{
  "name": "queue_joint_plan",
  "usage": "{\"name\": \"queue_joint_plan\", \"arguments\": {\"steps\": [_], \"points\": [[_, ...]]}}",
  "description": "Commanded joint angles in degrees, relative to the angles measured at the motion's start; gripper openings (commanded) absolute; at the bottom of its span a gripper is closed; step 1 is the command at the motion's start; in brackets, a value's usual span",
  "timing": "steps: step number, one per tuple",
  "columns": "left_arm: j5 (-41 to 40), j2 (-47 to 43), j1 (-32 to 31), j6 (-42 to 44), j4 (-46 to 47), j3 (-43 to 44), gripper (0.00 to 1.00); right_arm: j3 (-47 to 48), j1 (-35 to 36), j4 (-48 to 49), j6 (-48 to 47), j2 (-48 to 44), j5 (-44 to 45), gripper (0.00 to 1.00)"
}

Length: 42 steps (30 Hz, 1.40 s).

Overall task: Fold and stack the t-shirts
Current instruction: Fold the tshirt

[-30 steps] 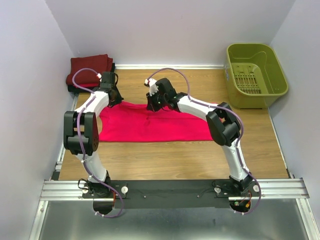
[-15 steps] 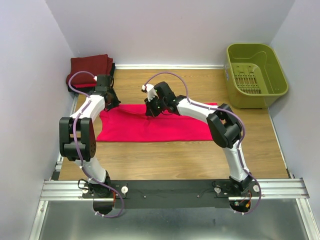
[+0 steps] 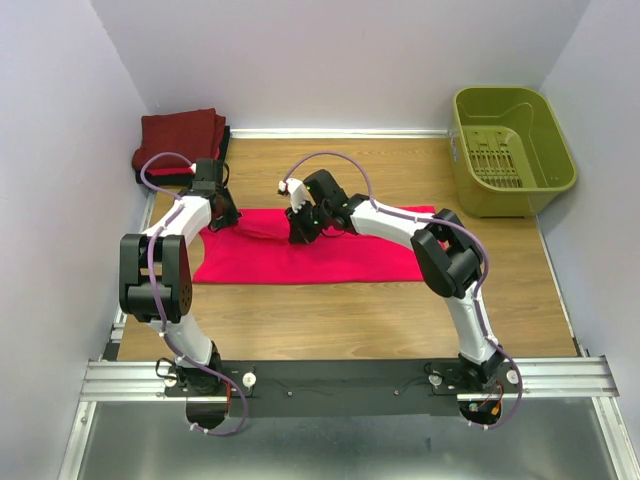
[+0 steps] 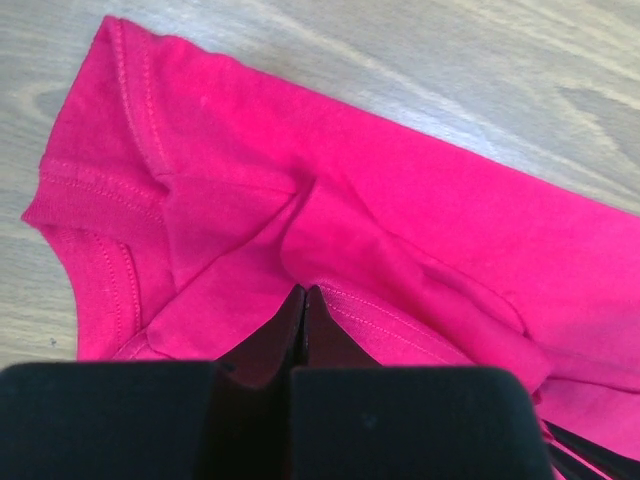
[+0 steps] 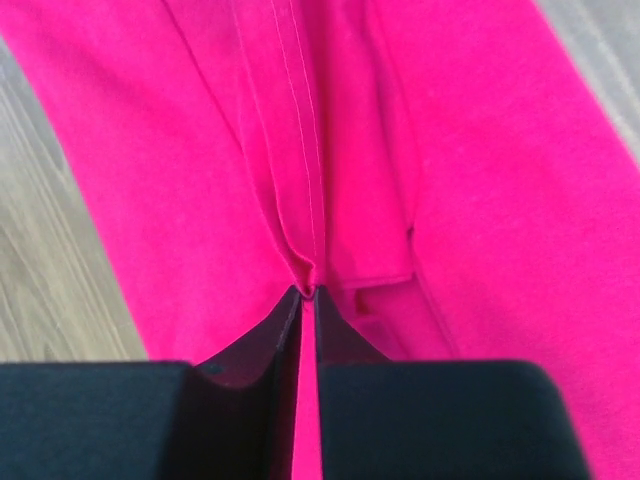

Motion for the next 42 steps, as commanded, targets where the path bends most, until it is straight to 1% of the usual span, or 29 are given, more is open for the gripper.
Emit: {"name": "queue_joint_plan", "arguments": {"steps": [1,2,3,4,5,8,10,11,12,13,14,15,16,20,22,24,25,28,33,34,37,39,40,41,42], "points": [[-2.14,-2.01,0.49,0.74,-0.29,-1.48,0.01,-0.49,0.66,-3.98,-1.28,-0.80,-2.71,0.18],[-2.40,-2.37,0.49,0.74,-0.20,-2.18,0.03,-0.57,0.75,-4.59,-1.36,-0.97,-3.06,0.27],[-2.58,-2.89,0.49,0.74,-0.29,-2.62,0.06,-0.66,0.84,-5.03,-1.19,-1.41,-3.50,0.30],[-2.76,-4.20,0.49,0.74,-0.38,-2.98,0.12,-0.75,0.84,-5.56,-1.10,-2.02,-4.03,0.31],[-3.02,-5.00,0.49,0.74,-0.38,-4.11,0.15,-0.92,0.84,-6.61,-1.10,-2.55,-4.47,0.36],[-4.95,-8.78,0.49,1.09,-0.55,-6.84,0.26,-2.68,0.92,-7.85,-1.01,-5.36,-5.61,0.38],[-7.41,-11.68,0.49,1.10,-0.99,-8.68,0.46,-4.96,0.92,-8.64,-0.57,-8.17,-5.18,0.39],[-8.03,-12.73,0.49,1.10,-0.99,-9.39,0.56,-6.01,0.92,-8.73,-0.31,-9.14,-4.48,0.42],[-8.73,-13.70,0.49,0.83,-0.99,-10.00,0.61,-6.89,0.92,-8.99,0.82,-10.11,-3.25,0.42],[-8.91,-15.80,0.49,0.57,-0.99,-10.71,0.69,-8.73,0.92,-9.08,1.70,-11.07,0.85,0.46],[-8.91,-16.95,0.40,-0.04,-0.99,-11.85,0.70,-9.70,0.84,-9.25,1.97,-12.82,3.15,0.47],[-9.08,-18.00,0.22,-0.48,-0.91,-12.38,0.70,-10.67,0.49,-9.34,4.50,-13.71,5.35,0.47],[-9.43,-19.84,-0.73,-0.83,-0.91,-13.08,0.70,-12.77,0.14,-9.43,5.31,-14.41,9.20,0.47],[-10.76,-21.88,-4.52,-3.47,-1.08,-14.31,0.70,-17.96,-3.20,-9.87,8.91,-17.58,17.05,0.47],[-10.76,-21.01,-6.18,-5.49,-0.29,-15.54,0.69,-20.86,-5.84,-10.13,10.58,-18.99,20.21,0.47],[-9.45,-19.69,-6.46,-6.89,0.93,-16.42,0.66,-22.62,-7.50,-10.31,11.99,-20.56,22.32,0.47],[-9.09,-18.55,-6.54,-7.16,1.72,-17.73,0.66,-23.68,-7.77,-10.40,12.43,-21.01,24.42,0.47],[-9.35,-15.83,-6.63,-8.39,4.53,-20.72,0.65,-27.01,-8.65,-10.66,14.19,-21.80,27.07,0.47],[-8.56,-10.99,-6.63,-8.75,7.62,-22.23,0.63,-31.77,-8.74,-12.33,17.44,-22.59,25.77,0.47],[-8.56,-8.55,-6.63,-8.49,8.23,-21.88,0.63,-32.73,-8.83,-12.68,17.97,-22.77,25.07,0.47],[-8.91,-3.09,-6.63,-6.99,7.97,-18.37,0.63,-36.51,-8.74,-15.23,18.94,-23.65,18.57,0.47],[-9.43,-0.45,-6.63,-5.68,7.62,-14.07,0.63,-39.24,-8.22,-17.68,19.90,-24.44,15.76,0.48],[-9.35,7.22,-6.98,-3.84,5.62,-5.53,0.64,-41.77,-5.78,-21.26,20.95,-26.36,12.00,0.48],[-9.35,7.30,-6.98,-3.83,5.60,-2.92,0.64,-41.79,-5.76,-21.30,20.96,-26.37,11.96,0.49],[-9.00,10.69,-7.33,-3.04,4.03,-0.11,0.64,-42.40,-4.19,-22.69,21.74,-27.16,11.01,0.49]]}}
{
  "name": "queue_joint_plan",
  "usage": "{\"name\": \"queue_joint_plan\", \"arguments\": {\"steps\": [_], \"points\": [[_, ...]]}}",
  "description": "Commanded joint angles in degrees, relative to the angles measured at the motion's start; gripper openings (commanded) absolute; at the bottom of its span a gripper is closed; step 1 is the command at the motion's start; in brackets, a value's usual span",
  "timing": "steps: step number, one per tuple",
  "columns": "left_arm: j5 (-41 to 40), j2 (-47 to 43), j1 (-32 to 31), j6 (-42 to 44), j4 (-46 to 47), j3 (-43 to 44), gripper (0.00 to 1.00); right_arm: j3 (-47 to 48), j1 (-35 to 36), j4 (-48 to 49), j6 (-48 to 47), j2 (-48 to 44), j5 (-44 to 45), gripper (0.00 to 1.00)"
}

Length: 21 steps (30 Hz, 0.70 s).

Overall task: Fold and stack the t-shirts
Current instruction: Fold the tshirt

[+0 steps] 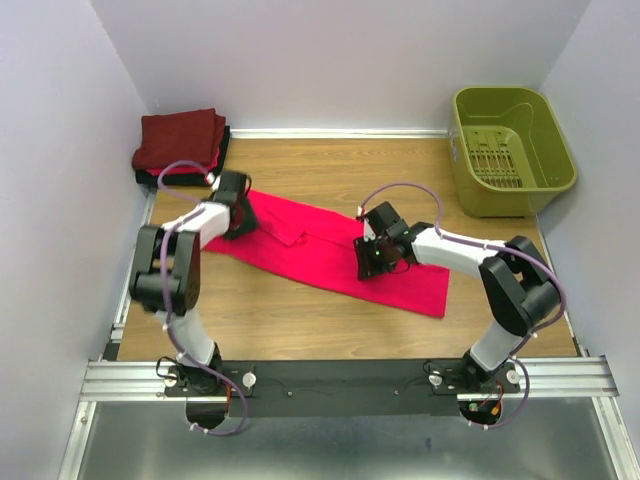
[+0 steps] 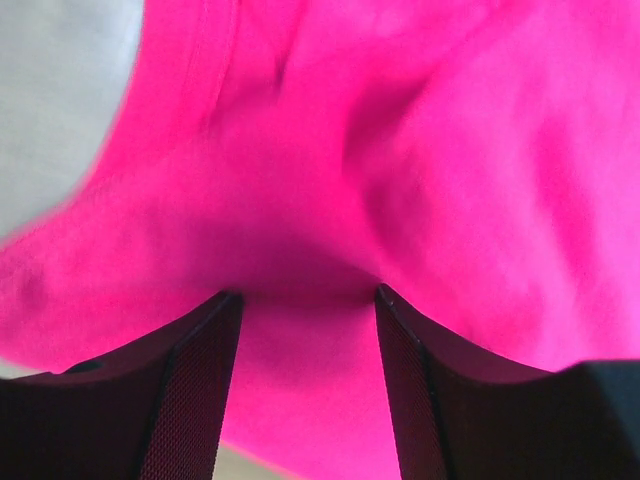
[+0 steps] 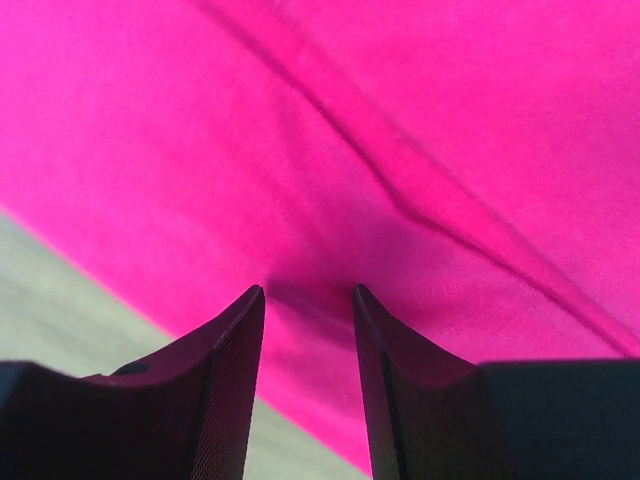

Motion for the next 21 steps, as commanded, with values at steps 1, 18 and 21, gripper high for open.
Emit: {"name": "queue_joint_plan", "arguments": {"steps": [1,18,21], "points": [[0.16,13.86,-1.13,3.48,-4.18,13.65,0.64,-5.78,5.00,-13.43,3.61,-0.32,-9.36,0.50],[-3.70,31.65,-6.76,9.46,-8.95,53.68,0.74,10.84,16.79,-15.98,5.55,1.62,-7.89,0.59],[-5.37,25.06,-6.75,8.67,-7.18,49.74,0.74,8.91,16.79,-16.51,4.85,-0.76,-10.08,0.59]]}}
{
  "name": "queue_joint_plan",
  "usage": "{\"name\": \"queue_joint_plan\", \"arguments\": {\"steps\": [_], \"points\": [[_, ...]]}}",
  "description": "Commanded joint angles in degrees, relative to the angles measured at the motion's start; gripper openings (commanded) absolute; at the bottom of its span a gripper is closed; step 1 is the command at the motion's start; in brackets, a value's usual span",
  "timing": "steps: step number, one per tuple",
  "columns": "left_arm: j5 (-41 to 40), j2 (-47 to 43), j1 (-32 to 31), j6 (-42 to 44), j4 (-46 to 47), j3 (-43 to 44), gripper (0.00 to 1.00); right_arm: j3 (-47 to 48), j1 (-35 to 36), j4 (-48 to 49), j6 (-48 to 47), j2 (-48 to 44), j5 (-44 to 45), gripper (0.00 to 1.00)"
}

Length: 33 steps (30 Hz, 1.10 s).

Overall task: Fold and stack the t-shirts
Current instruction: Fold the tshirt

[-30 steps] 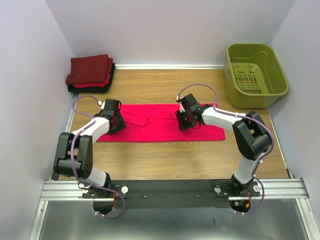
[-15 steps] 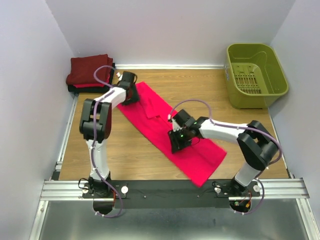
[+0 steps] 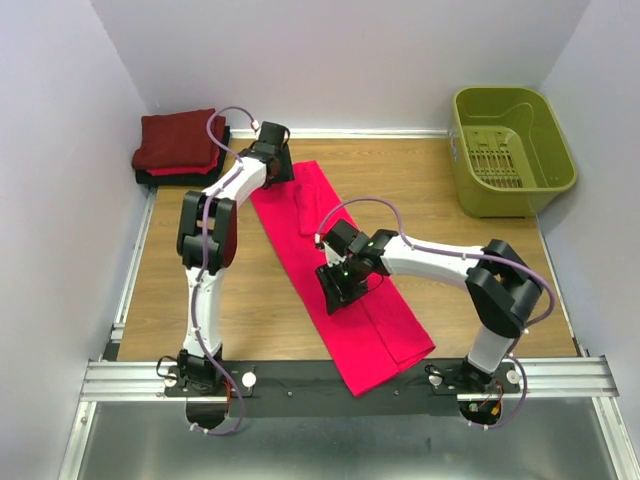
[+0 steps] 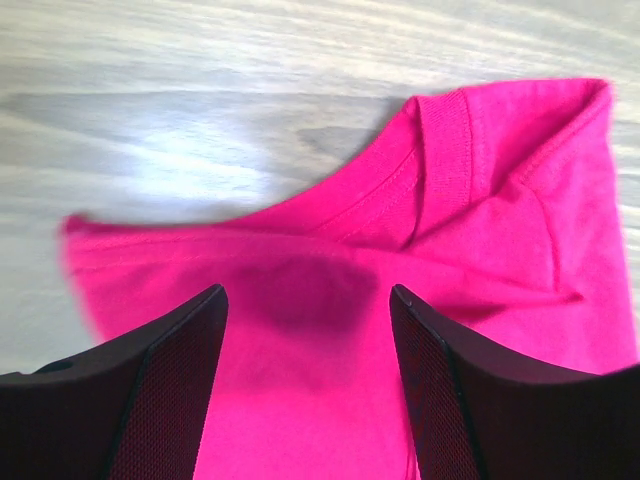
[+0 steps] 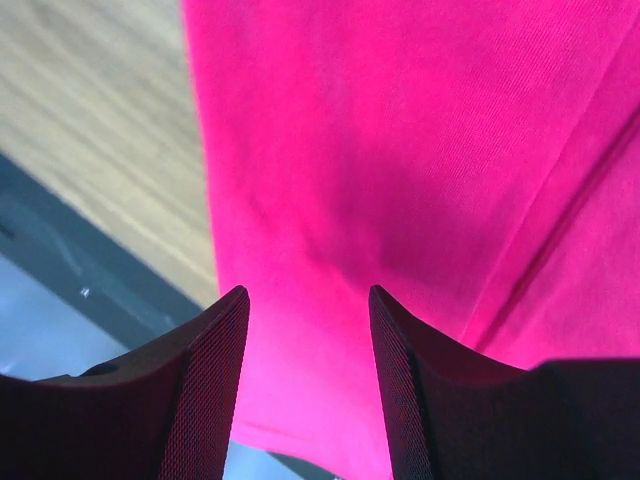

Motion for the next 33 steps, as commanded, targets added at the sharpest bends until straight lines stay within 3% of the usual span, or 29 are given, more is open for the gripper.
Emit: {"name": "queue_joint_plan", "arguments": {"steps": [1,8,13,16,20,25,33], "points": [[-4.17,-11.62,0.15,-0.38,2.73,-2.97,0.74,-1.02,0.13,-3.38,-1.12,-4.90,-0.45,0.59],[-5.85,-22.62,-2.65,-4.33,2.38,-18.42,0.72,-6.21,0.13,-4.26,-1.12,-7.97,0.16,0.55],[-2.52,-28.32,-8.27,-9.08,5.34,-30.82,0.60,-6.91,0.13,-4.35,-1.56,-7.98,-0.54,0.44],[-1.54,-30.63,-10.92,-11.72,7.21,-39.43,0.56,-6.83,0.22,-4.52,-1.74,-8.24,0.33,0.40],[-0.23,-30.55,-13.03,-12.95,8.96,-43.66,0.55,-7.18,0.13,-4.61,-1.74,-7.54,0.52,0.40],[-0.39,-25.90,-13.03,-12.96,10.81,-43.86,0.54,-6.65,0.22,-4.52,-1.83,-5.43,-0.01,0.40],[-2.68,-14.82,-10.49,-8.13,7.48,-30.51,0.54,-1.47,0.22,-4.00,-1.65,2.30,1.57,0.41]]}}
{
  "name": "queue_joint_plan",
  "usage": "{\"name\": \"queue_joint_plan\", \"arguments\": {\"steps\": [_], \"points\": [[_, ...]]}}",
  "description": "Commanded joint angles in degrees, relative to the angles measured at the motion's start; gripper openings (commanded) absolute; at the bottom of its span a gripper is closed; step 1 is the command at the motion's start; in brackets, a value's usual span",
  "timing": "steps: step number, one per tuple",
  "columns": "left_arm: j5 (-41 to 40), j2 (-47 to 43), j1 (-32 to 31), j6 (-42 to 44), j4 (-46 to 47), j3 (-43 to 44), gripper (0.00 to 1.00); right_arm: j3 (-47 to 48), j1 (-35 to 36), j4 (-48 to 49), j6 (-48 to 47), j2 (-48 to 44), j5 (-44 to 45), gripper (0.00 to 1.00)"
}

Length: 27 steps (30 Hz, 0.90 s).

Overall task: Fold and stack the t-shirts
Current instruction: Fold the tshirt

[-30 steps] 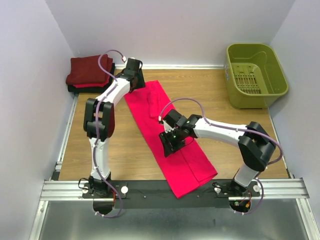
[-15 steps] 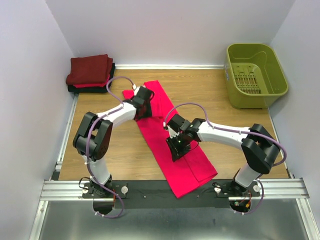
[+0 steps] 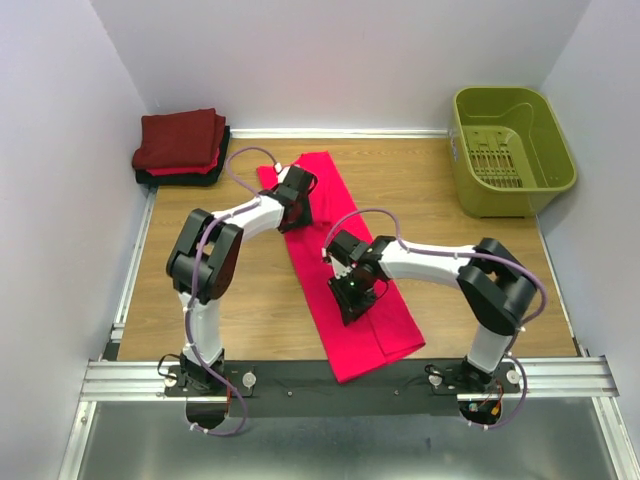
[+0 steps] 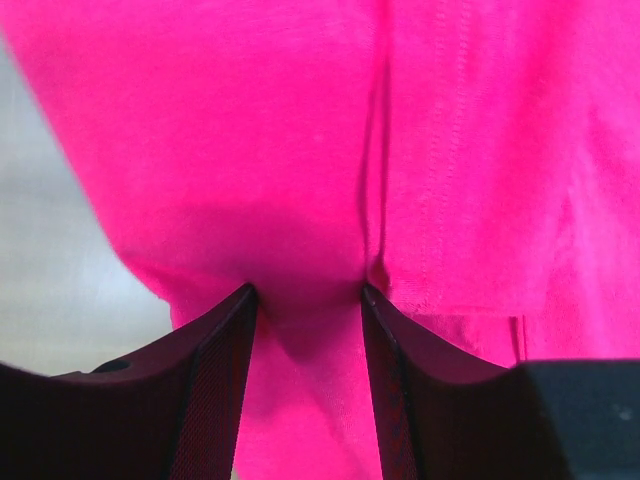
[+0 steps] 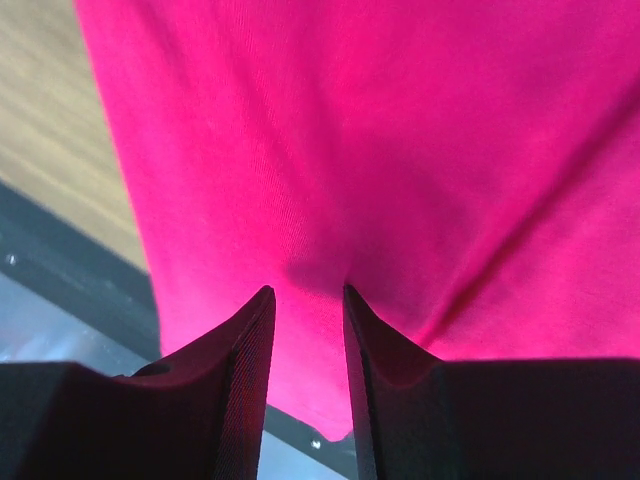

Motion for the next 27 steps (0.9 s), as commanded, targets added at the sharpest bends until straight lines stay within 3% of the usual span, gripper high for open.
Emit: {"name": "queue_joint_plan", "arguments": {"steps": [1,10,14,16,23,27], "points": [[-2.70,6.67,2.37,2.89,-1.68,6.02,0.54,4.30,0.22,-0.02,-0.34,5.03,1.35,0.41],[-3.06,19.50,5.62,10.28,-4.14,28.17,0.59,15.89,0.22,0.78,0.18,17.43,4.95,0.42],[-1.66,19.88,6.41,10.02,-5.64,33.28,0.63,18.63,0.13,0.69,1.50,15.60,4.34,0.50],[-1.04,16.11,6.85,9.67,-5.03,32.06,0.65,18.20,0.13,0.34,2.12,13.40,5.13,0.58],[-4.03,-0.50,7.03,8.26,-6.96,23.19,0.72,10.91,-1.71,-2.12,7.56,-1.62,13.21,0.68],[-3.07,-10.88,5.98,6.33,-6.96,9.25,0.77,3.10,-3.38,-3.26,11.43,-8.57,15.58,0.72]]}}
